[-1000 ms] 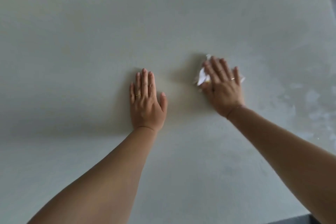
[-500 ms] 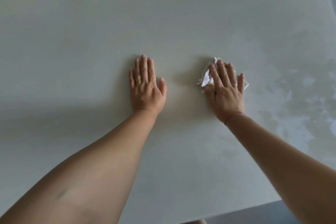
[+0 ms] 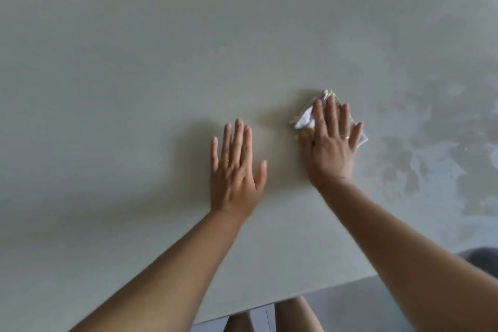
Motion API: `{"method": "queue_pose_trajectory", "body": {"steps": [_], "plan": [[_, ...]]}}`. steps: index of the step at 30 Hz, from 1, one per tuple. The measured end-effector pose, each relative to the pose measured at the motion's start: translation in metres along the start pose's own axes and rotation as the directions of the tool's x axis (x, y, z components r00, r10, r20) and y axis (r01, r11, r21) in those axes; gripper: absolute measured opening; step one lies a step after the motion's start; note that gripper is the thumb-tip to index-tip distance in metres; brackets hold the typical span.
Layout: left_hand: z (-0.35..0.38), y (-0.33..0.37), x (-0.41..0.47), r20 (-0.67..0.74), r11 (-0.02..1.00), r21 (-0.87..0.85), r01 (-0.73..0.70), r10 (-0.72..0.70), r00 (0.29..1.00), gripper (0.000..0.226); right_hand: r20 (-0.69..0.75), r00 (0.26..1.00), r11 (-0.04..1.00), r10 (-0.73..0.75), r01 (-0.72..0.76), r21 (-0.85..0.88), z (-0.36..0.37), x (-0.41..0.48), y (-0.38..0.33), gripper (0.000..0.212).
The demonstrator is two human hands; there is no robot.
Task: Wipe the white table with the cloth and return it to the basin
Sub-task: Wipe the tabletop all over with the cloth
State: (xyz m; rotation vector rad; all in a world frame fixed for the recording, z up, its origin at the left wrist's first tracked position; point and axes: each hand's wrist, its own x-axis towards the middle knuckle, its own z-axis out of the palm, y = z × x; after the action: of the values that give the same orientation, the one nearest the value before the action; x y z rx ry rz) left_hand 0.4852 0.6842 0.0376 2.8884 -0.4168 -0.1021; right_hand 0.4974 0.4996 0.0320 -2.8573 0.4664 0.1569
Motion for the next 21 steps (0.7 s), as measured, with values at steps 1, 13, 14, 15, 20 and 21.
{"method": "queue_pose_trajectory", "body": {"steps": [1, 13, 14, 15, 20, 21], "plan": [[0.004, 0.003, -0.009, 0.021, 1.000, 0.005, -0.015, 0.015, 1.000, 0.064, 0.008, 1.000, 1.000, -0.011, 0.011, 0.003, 0.005, -0.017, -0.014, 0.064], [0.011, 0.003, -0.018, 0.042, 1.000, 0.003, -0.018, 0.018, 0.999, 0.067, 0.004, 0.998, 0.998, 0.056, -0.056, 0.011, 0.000, -0.038, 0.015, 0.065], [0.011, 0.003, -0.018, 0.049, 1.000, -0.002, -0.021, 0.021, 0.999, 0.067, 0.010, 0.999, 0.999, 0.049, -0.050, 0.013, 0.006, -0.054, 0.002, 0.065], [0.011, 0.003, -0.017, 0.059, 1.000, -0.009, -0.023, 0.023, 0.998, 0.067, 0.025, 1.000, 1.000, -0.014, 0.014, 0.001, 0.010, -0.073, -0.008, 0.064], [0.009, 0.002, -0.017, 0.066, 1.000, -0.018, -0.021, 0.022, 0.998, 0.064, 0.120, 0.872, 0.867, -0.474, 0.486, -0.107, 0.002, -0.096, 0.035, 0.057], [0.010, 0.002, -0.017, 0.058, 1.000, -0.013, -0.020, 0.021, 0.998, 0.064, 0.117, 0.886, 0.878, -0.449, 0.462, -0.125, -0.004, -0.086, 0.050, 0.058]]}}
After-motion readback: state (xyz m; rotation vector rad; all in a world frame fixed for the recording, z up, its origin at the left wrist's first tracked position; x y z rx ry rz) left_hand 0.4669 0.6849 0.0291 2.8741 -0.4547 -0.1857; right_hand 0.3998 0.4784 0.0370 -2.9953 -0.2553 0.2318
